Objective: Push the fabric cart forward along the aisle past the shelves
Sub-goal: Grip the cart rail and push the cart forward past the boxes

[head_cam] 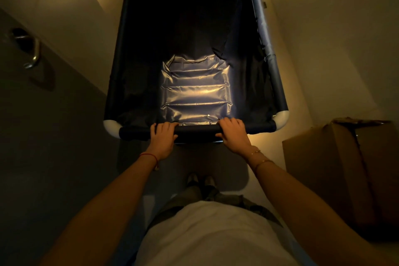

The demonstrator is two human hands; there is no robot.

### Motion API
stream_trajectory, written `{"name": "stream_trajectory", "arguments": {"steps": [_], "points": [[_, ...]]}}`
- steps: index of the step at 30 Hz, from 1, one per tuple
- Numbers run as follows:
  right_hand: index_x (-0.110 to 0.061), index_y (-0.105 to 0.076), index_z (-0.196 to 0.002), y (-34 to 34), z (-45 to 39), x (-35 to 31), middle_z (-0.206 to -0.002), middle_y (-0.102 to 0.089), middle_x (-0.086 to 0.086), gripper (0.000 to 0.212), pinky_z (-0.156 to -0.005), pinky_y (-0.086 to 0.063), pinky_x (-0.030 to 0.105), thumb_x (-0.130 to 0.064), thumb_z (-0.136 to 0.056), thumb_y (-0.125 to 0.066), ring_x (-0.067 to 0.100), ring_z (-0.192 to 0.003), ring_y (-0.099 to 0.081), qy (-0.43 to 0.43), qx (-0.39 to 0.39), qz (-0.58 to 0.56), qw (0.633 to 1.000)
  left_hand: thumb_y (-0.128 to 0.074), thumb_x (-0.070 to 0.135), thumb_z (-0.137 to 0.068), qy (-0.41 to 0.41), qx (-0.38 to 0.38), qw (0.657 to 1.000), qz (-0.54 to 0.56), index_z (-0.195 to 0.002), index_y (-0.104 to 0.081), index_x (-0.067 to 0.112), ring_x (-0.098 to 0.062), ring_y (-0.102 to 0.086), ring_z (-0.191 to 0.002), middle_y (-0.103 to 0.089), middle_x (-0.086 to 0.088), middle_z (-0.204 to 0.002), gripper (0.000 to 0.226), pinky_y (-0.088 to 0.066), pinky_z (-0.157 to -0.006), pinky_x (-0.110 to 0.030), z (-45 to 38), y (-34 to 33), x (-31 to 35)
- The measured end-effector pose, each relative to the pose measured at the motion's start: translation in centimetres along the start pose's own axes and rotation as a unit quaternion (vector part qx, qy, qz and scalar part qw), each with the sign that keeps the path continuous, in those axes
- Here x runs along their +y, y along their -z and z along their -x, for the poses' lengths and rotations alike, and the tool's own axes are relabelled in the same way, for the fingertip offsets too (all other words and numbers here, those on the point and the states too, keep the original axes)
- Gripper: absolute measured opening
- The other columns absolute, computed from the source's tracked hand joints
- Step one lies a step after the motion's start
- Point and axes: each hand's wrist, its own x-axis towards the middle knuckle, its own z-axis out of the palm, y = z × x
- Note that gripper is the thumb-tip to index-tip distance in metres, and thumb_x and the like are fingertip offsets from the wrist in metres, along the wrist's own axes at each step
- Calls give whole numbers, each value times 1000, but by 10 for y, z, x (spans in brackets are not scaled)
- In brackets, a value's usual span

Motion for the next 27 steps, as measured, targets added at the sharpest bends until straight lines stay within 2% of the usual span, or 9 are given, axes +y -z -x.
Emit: {"name": "stream_trajectory", "arguments": {"steps": [10, 18, 27], "points": [[-14, -51, -113, 18, -64, 24, -111, -60, 13, 35, -94, -38, 44, -35, -87, -59, 33, -103, -54, 10, -10, 21, 1000, -45, 23, -94, 20, 1, 999, 25, -133, -38, 15, -31, -39, -125, -46, -12, -132, 41, -9, -116, -51, -61, 7, -3], [-13, -51, -108, 40, -132, 42, -107, -60, 14, 34, -83, -37, 43, -37, -86, -61, 35, -99, -53, 20, -17, 35, 999, -48, 22, -91, 26, 9, 999, 27, -132, -38, 15, -31, -38, -124, -45, -12, -132, 42, -8, -115, -52, -124, 27, -8], [-12, -52, -114, 67, -227, 61, -111, -60, 15, 37, -84, -39, 45, -37, -87, -60, 36, -100, -53, 33, -3, 54, 998, -47, 20, -92, 19, 34, 998, 49, -131, -39, 16, -32, -38, -123, -46, -11, -131, 40, -8, -116, -53, -211, 55, -27]]}}
